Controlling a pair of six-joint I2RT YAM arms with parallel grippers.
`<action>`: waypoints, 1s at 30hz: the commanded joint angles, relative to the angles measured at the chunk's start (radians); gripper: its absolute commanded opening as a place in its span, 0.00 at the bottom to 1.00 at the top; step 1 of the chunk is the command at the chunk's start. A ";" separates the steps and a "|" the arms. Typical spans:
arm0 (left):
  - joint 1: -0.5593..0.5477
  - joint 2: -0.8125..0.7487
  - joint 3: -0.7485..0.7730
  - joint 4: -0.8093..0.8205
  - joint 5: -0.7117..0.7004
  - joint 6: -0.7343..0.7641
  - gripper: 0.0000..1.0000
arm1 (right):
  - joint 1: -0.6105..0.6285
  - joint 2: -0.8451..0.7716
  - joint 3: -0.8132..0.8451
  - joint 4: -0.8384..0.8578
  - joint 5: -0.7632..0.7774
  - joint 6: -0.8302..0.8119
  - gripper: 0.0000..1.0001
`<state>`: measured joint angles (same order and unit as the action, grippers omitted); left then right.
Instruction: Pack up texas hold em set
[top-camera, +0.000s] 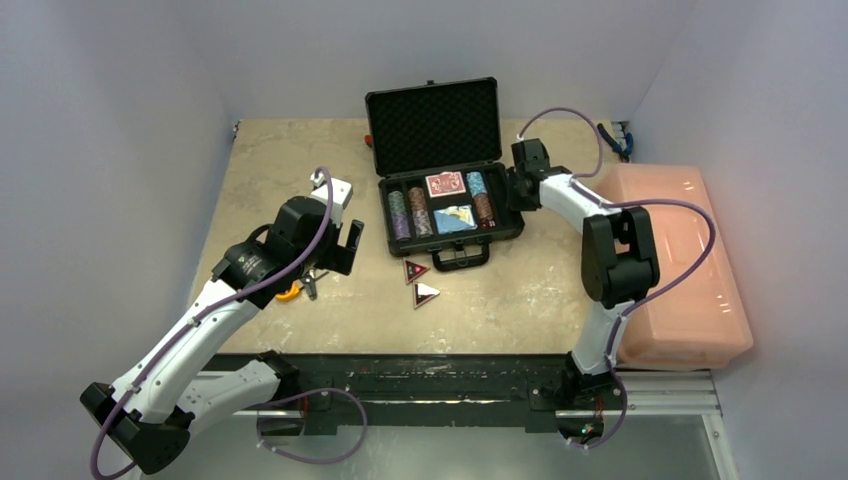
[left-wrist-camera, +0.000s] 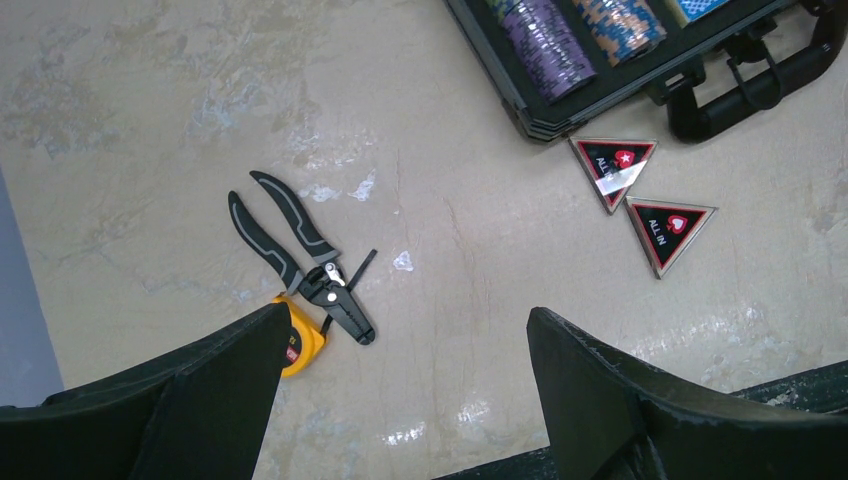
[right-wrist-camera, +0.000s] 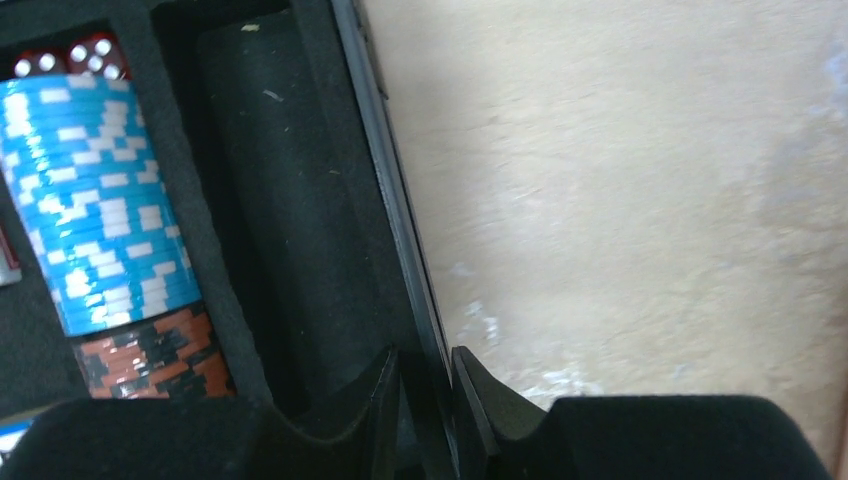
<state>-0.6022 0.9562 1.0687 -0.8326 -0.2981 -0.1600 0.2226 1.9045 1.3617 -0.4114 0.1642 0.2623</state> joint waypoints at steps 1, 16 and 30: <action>0.005 -0.004 0.002 0.017 0.002 0.013 0.88 | 0.114 0.002 -0.042 -0.043 -0.203 0.097 0.24; 0.006 -0.003 0.001 0.017 -0.008 0.014 0.88 | 0.197 0.009 0.002 -0.002 -0.247 0.120 0.26; 0.005 -0.003 0.002 0.014 -0.015 0.014 0.88 | 0.221 -0.205 -0.039 -0.104 -0.137 0.080 0.82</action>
<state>-0.6022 0.9562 1.0687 -0.8326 -0.2993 -0.1600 0.4206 1.8351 1.3376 -0.4942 0.0353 0.3317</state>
